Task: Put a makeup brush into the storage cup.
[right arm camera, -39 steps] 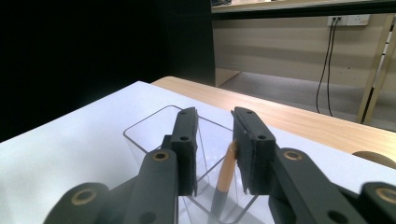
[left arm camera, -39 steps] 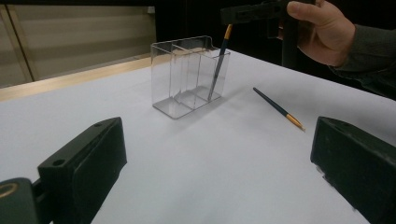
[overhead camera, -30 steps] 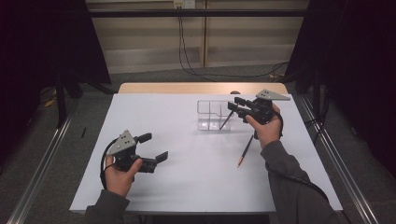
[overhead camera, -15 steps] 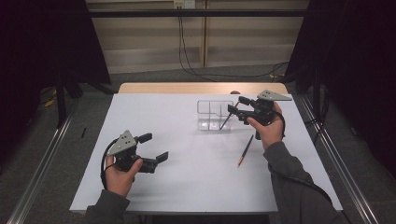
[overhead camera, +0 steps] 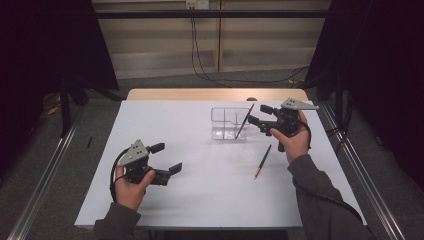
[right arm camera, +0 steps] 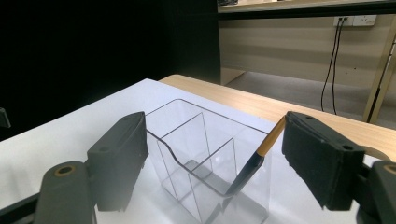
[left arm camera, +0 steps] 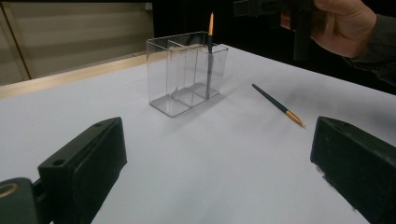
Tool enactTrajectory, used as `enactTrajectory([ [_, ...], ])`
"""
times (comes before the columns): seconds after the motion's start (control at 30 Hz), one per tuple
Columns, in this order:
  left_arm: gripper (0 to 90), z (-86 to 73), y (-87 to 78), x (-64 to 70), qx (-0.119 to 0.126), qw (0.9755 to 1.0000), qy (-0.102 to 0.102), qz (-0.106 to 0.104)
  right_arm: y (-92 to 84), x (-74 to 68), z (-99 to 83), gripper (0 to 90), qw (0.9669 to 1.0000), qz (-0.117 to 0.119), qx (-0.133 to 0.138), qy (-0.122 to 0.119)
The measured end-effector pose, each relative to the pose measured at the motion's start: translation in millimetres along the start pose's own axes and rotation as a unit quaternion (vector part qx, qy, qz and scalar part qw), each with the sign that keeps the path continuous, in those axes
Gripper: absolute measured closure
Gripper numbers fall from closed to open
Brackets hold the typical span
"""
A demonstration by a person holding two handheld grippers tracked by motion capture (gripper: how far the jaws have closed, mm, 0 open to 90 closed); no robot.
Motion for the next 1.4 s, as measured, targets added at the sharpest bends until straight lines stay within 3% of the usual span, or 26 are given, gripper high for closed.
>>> enactTrajectory([
  [1.0, 3.3, 0.5, 1.6, 3.3, -0.002, 1.0, 0.004, -0.001, -22.8, -8.8, -4.2, 20.8, 0.9998, 0.014, -0.014, -0.002],
  [1.07, 3.3, 0.3, 1.7, 3.9, -0.001, 0.9999, 0.001, -0.014, -24.7, -9.4, -5.2, 20.6, 0.9998, 0.013, -0.013, -0.002],
  [1.13, 3.3, 0.5, 1.4, 4.4, -0.002, 1.0, 0.002, -0.002, -26.8, -10.1, -6.1, 20.4, 0.9998, 0.016, -0.013, 0.0],
  [1.23, 3.4, 0.2, 1.2, 4.5, -0.003, 1.0, 0.002, -0.001, -30.1, -11.2, -7.4, 20.0, 0.9998, 0.019, -0.012, 0.0],
  [1.4, 3.4, -0.1, 1.8, 4.0, -0.002, 0.9999, 0.002, -0.013, -36.0, -13.9, -6.3, 19.8, 0.9998, 0.019, -0.01, -0.002],
])
Point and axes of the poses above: each handheld gripper's, and its own axes: y roughly forward along the jaws, z roughly out of its top, x roughly to its right, the point moved 3 cm from there along y, roughly forward along the jaws, and after that the axes turned 11 degrees about z, right-handed, at the moved point
